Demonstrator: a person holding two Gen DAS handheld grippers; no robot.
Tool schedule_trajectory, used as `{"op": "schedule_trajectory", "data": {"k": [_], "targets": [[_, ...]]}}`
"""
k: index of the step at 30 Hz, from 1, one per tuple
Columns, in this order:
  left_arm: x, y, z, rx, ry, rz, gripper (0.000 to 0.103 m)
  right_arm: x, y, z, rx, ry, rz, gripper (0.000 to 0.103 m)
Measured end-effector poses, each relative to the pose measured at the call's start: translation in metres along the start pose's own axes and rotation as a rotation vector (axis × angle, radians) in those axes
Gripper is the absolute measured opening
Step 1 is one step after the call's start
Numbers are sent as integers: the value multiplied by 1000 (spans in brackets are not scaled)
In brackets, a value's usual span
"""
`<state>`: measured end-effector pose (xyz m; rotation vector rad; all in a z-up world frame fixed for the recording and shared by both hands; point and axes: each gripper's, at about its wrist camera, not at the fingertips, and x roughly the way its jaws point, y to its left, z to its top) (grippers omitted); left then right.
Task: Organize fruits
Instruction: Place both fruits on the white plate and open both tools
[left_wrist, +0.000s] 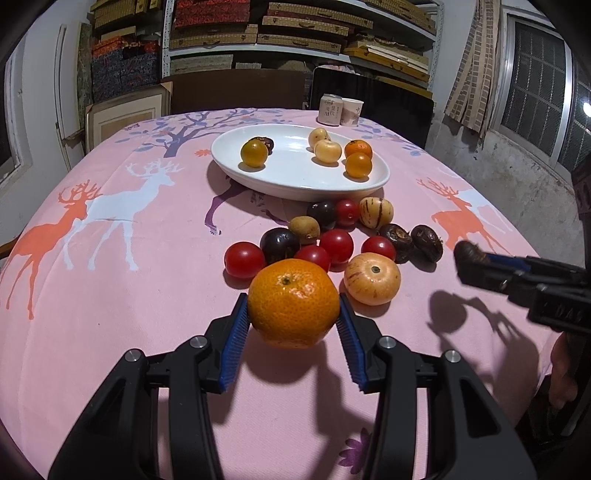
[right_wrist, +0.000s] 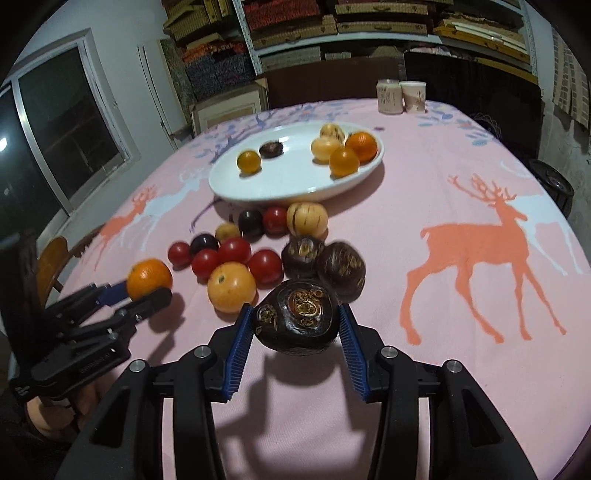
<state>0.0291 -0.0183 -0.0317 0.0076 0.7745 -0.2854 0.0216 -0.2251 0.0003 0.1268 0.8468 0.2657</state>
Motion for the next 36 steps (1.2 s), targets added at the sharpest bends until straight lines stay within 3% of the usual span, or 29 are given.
{"op": "schedule_trajectory", "data": {"k": [8, 15, 20, 29, 30, 32, 36], "targets": [[-1, 3, 60, 36, -39, -4, 46, -6, -5, 55, -45, -63, 28, 47], [69, -4, 134, 84, 17, 10, 46, 33, -6, 148, -40, -48, 56, 47], [120, -1, 153, 95, 95, 15, 46, 94, 3, 190, -76, -8, 19, 47], [161, 5, 156, 111, 173, 7, 47, 184, 7, 207, -148, 70, -3, 48], [161, 5, 155, 111, 171, 10, 51, 187, 8, 207, -159, 58, -6, 48], [158, 5, 155, 116, 151, 25, 65, 187, 8, 207, -159, 39, -13, 61], [144, 3, 159, 129, 104, 38, 68, 174, 4, 205, -153, -10, -3, 64]]}}
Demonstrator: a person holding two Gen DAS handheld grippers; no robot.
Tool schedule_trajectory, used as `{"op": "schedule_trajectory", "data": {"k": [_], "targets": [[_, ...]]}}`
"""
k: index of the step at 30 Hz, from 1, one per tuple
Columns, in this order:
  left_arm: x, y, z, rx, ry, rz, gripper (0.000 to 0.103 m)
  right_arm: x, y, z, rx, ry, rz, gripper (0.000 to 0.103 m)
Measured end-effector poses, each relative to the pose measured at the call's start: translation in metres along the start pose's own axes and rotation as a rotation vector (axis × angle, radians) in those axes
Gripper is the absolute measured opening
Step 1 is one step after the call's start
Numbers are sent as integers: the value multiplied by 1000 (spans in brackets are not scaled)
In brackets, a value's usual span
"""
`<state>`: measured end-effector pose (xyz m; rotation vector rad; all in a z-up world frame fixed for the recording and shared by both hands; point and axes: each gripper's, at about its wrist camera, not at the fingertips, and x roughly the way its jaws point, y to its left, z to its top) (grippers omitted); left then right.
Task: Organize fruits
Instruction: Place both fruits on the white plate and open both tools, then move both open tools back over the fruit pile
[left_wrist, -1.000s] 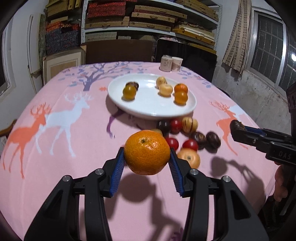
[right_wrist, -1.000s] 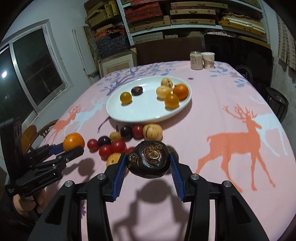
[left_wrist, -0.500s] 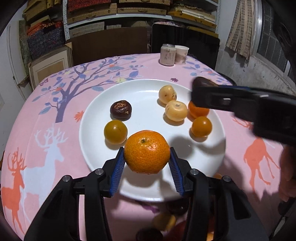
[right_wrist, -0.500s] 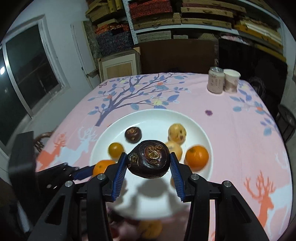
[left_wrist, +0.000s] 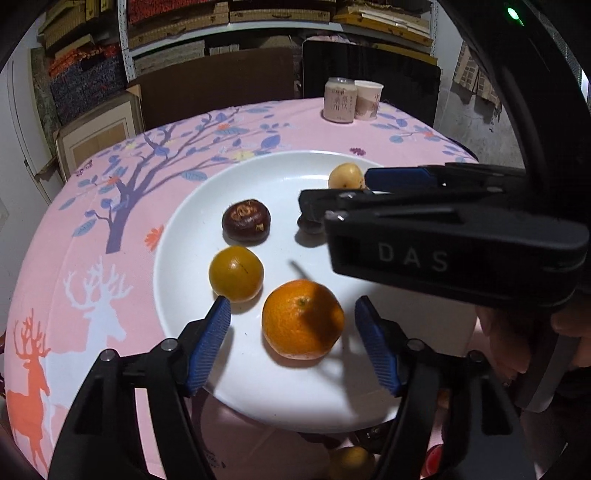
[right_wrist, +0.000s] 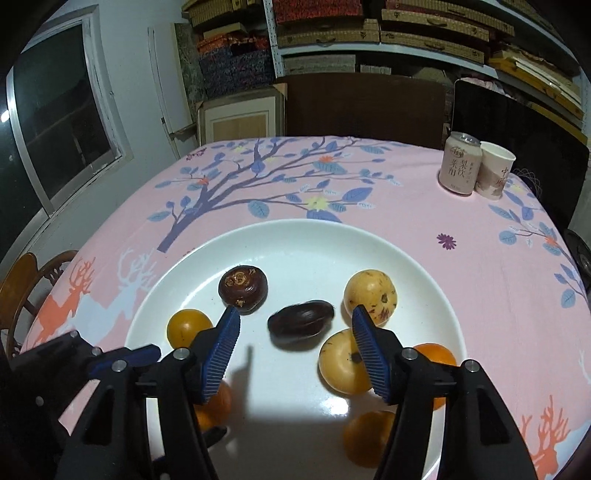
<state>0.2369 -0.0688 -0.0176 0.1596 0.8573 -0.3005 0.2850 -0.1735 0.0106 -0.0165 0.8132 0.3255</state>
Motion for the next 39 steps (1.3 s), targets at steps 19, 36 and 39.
{"op": "schedule_trajectory", "data": {"k": [19, 36, 39], "targets": [[-97, 8, -127, -42, -31, -8, 77, -136, 0, -172, 137, -16, -9, 65], [-114, 6, -165, -90, -3, -4, 77, -122, -14, -184, 250, 27, -4, 64], [-111, 8, -163, -97, 1, 2, 77, -110, -21, -183, 288, 60, 2, 64]]}}
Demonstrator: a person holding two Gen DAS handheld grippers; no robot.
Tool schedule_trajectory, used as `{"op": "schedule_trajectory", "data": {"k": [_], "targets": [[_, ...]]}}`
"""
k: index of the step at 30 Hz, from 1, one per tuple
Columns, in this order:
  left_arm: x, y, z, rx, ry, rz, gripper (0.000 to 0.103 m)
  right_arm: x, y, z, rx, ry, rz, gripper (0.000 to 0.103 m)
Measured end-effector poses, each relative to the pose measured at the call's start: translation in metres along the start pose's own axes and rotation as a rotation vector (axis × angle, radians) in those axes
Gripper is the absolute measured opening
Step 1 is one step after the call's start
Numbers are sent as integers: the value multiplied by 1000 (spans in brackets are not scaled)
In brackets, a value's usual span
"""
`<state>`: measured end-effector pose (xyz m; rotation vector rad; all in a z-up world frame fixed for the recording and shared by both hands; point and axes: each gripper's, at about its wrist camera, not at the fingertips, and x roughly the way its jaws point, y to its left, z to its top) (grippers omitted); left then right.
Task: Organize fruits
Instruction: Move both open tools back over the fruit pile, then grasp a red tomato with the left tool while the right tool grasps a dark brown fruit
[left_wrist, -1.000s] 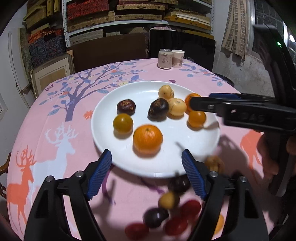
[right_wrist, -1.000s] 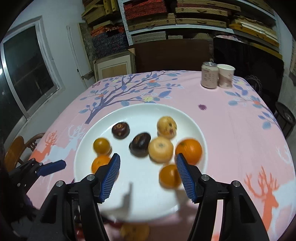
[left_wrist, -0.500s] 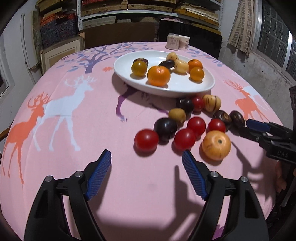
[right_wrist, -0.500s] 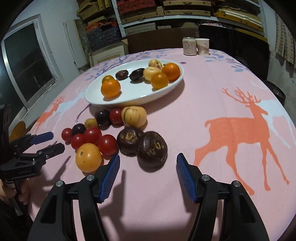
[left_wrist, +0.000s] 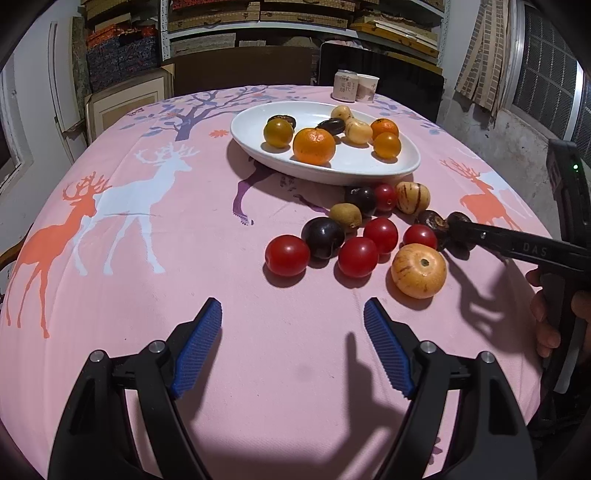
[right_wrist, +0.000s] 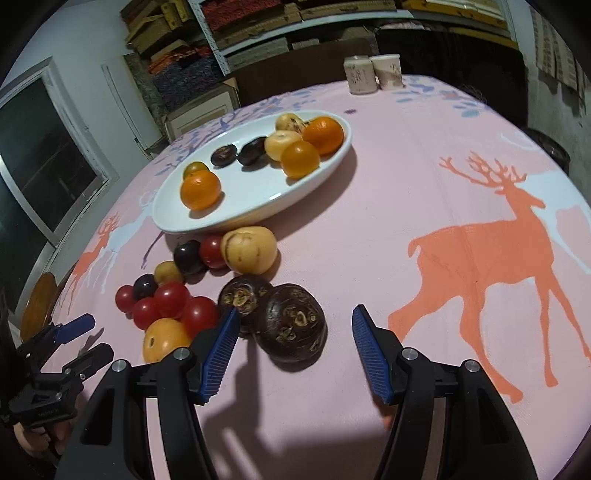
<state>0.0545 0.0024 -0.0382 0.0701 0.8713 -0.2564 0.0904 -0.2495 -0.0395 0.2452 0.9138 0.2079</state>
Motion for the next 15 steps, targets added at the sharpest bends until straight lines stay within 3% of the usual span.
{"op": "schedule_trajectory", "data": {"k": [1, 2, 4, 15], "targets": [[1, 1, 1, -1, 0, 4, 77, 0, 1, 1, -2, -5, 7, 63], [2, 1, 2, -3, 1, 11, 77, 1, 1, 0, -5, -1, 29, 51], [6, 4, 6, -7, 9, 26, 77, 0, 3, 0, -16, -3, 81, 40], [41, 13, 30, -13, 102, 101, 77, -16, -5, -2, 20, -82, 132, 40]]}}
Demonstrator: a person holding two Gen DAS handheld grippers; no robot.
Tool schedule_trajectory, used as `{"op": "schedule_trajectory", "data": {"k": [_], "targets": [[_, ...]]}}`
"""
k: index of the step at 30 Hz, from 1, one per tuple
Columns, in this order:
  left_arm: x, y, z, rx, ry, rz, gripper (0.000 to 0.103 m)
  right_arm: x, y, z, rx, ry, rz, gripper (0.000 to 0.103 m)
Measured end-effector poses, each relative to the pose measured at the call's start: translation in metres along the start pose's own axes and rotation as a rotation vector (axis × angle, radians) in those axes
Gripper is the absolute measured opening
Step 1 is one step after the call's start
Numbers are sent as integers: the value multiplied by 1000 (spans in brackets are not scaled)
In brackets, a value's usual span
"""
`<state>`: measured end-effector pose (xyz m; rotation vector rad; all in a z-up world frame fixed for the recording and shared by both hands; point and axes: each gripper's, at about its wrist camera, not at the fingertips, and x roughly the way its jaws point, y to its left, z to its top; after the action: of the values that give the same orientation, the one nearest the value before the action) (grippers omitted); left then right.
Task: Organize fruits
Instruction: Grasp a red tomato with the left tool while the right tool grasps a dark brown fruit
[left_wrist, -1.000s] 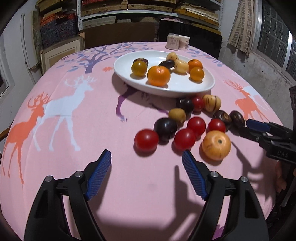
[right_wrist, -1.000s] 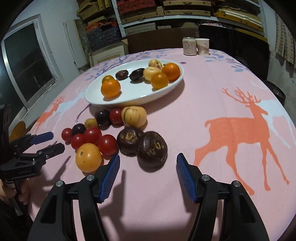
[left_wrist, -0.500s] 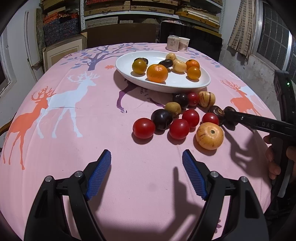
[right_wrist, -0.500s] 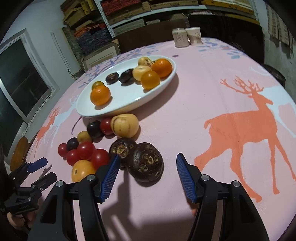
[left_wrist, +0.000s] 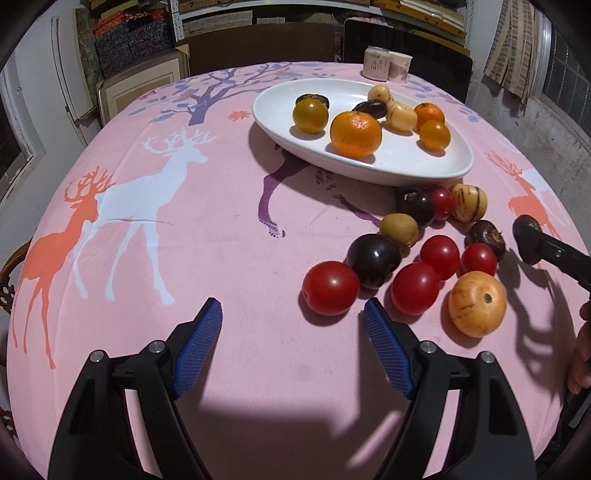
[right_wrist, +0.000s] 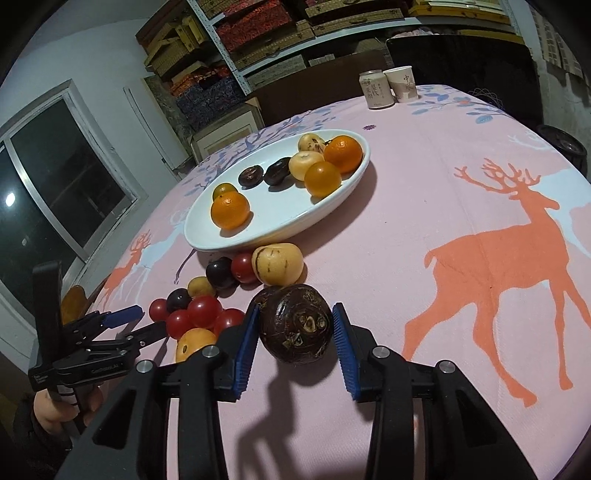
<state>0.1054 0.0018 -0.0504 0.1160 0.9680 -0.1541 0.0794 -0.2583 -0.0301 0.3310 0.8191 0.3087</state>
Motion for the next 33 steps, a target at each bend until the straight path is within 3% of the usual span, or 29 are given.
{"op": "schedule_trajectory", "data": {"k": [12, 14, 16, 17, 19, 33], "targets": [[7, -4, 4, 0, 3, -16, 76, -1, -2, -1, 16, -5, 3, 40], [5, -4, 4, -3, -8, -27, 65, -1, -3, -1, 20, -6, 0, 41], [3, -5, 4, 3, -17, -33, 45, -1, -4, -1, 22, -6, -5, 41], [2, -6, 3, 8, -21, -40, 44, -1, -4, -1, 23, -7, -6, 41], [0, -9, 2, 18, -28, -57, 29, -2, -4, -1, 25, -9, -8, 41], [-13, -12, -10, 12, -64, -81, 29, -2, -5, -1, 29, -15, -5, 41]]}}
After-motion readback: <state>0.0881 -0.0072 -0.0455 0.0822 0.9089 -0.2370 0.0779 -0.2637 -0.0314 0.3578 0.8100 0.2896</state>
